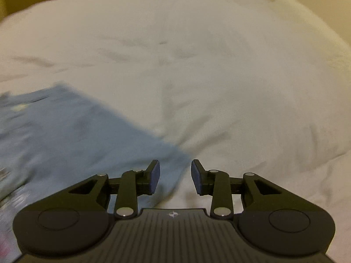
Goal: Fold clothes
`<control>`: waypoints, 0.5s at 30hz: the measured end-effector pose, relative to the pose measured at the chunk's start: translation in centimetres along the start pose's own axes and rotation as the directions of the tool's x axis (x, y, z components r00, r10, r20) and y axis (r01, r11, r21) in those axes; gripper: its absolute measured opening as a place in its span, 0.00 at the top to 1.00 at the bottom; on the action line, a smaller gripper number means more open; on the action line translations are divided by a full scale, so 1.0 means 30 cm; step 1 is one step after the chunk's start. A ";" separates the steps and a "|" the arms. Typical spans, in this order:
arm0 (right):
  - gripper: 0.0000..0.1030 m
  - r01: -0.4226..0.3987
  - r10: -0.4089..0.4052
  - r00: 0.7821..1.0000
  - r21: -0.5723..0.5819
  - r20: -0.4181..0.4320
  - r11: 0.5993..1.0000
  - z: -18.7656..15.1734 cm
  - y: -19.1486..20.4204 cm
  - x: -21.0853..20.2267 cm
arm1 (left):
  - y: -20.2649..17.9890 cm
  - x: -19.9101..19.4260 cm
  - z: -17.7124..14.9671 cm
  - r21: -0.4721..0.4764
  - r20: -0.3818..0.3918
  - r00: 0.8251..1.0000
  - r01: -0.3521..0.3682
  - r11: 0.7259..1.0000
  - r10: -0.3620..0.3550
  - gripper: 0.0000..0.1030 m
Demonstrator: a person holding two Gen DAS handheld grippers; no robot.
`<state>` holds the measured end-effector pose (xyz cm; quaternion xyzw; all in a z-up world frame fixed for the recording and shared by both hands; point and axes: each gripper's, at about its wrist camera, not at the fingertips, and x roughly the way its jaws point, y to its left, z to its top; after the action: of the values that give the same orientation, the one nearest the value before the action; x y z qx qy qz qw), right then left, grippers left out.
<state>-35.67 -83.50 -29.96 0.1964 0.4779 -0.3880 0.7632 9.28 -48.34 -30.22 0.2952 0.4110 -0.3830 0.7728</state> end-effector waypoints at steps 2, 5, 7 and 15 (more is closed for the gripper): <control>0.54 -0.108 0.106 0.993 -0.040 -0.044 0.993 -0.068 0.031 -0.037 | -0.058 -0.066 -0.064 0.049 0.013 0.999 0.046 0.998 -0.047 0.66; 0.51 -0.244 0.230 0.964 -0.099 -0.138 0.965 -0.189 0.083 -0.078 | -0.169 -0.160 -0.163 0.153 0.016 0.989 0.144 0.978 -0.148 0.63; 0.50 -0.283 0.253 0.950 -0.160 -0.184 0.946 -0.265 0.126 -0.113 | -0.261 -0.235 -0.237 0.259 0.006 0.973 0.223 0.940 -0.232 0.61; 0.49 -0.252 0.199 0.958 -0.270 -0.208 0.929 -0.457 0.193 -0.266 | -0.585 -0.471 -0.553 0.618 -0.115 0.858 0.457 0.639 -0.501 0.51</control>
<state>-41.01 -67.47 -29.74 0.1681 0.5702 -0.2030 0.7781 -17.38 -39.96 -28.63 0.4020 0.2970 -0.6974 0.5136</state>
